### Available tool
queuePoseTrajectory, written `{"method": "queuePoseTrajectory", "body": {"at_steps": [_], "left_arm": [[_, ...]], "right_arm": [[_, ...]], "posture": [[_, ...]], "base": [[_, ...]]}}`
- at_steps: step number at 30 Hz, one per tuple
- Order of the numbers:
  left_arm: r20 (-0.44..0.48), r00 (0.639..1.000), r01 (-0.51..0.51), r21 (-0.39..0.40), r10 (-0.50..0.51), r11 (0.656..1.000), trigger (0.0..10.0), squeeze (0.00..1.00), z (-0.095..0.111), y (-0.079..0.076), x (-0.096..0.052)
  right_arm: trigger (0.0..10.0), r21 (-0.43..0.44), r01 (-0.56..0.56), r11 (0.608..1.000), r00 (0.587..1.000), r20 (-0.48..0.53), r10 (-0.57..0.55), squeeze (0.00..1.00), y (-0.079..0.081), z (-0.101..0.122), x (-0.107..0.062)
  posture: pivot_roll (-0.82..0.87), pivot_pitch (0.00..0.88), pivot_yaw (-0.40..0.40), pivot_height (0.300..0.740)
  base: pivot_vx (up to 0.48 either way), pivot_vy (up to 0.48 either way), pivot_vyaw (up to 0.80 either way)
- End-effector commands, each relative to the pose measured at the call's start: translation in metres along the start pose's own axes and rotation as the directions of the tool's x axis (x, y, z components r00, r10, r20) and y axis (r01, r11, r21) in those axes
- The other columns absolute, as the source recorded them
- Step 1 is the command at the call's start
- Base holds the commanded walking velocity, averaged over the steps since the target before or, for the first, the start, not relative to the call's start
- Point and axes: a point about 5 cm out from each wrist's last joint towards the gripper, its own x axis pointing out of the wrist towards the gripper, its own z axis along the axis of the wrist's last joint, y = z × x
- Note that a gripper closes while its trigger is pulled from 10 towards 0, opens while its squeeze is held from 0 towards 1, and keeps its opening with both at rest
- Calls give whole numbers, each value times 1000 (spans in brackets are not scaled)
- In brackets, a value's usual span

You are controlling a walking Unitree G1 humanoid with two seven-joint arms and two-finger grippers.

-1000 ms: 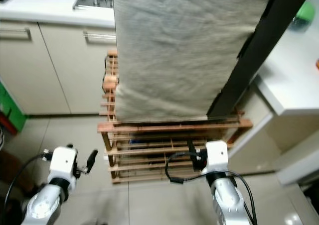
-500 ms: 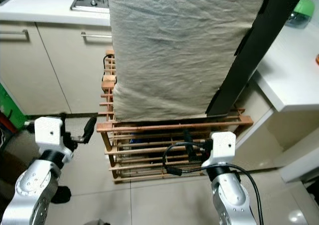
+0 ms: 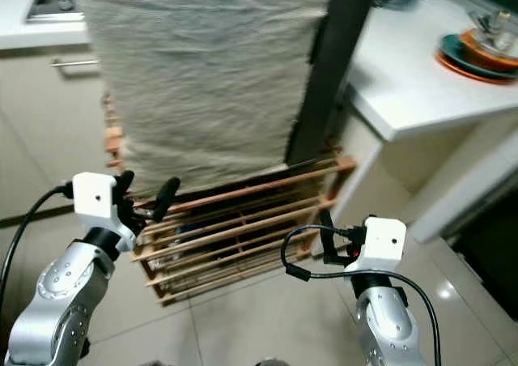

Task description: Clothes washing

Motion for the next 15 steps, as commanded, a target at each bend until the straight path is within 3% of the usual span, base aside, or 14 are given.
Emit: {"method": "queuePoseTrajectory", "body": {"at_steps": [1, 2, 4, 9, 12, 13, 14, 15], "left_arm": [[28, 999, -21, 96, 19, 995, 10000, 682, 10, -1, 3], [51, 999, 3, 74, -7, 997, 10000, 24, 12, -4, 4], [96, 995, 3, 43, -7, 999, 10000, 0, 15, -6, 6], [73, 995, 69, -43, -66, 997, 10000, 0, 13, -12, 3], [31, 999, 39, -10, -39, 999, 10000, 0, 10, -11, 6], [47, 998, 32, -1, -32, 999, 10000, 0, 11, -11, 6], [44, 999, 17, 6, -17, 1000, 10000, 0, 10, -9, 7], [44, 999, 17, 6, -17, 1000, 10000, 0, 10, -9, 7]], "right_arm": [[10000, 17, 5, 1000, 1000, 29, -5, 1000, 1, 11, 2], [10000, 11, 0, 1000, 999, 33, 0, 1000, 2, 13, 2], [10000, -6, -15, 1000, 999, 43, 15, 1000, 6, 16, 3], [10000, -65, -1, 998, 999, 49, 4, 1000, 16, 25, 6], [10000, -119, 78, 990, 994, 81, -69, 1000, 12, 34, 9], [10000, -113, 103, 988, 991, 97, -92, 835, 9, 38, 10], [10000, -106, 106, 989, 990, 103, -95, 0, 8, 39, 11], [10000, -106, 106, 989, 990, 103, -95, 0, 8, 39, 11]], "posture": [[-75, 0, -6, 740], [-75, 0, -6, 740], [-75, 0, -2, 740], [-76, 0, 6, 740], [-76, 0, 7, 740], [-74, 0, 5, 740], [-72, 0, -2, 740], [-72, 0, -2, 740]], "base": [[0, 0, -775], [0, 0, -775], [0, 0, -778], [0, 0, -761], [0, 0, -700], [0, 0, -675], [0, 0, -644], [0, 0, -644]]}}
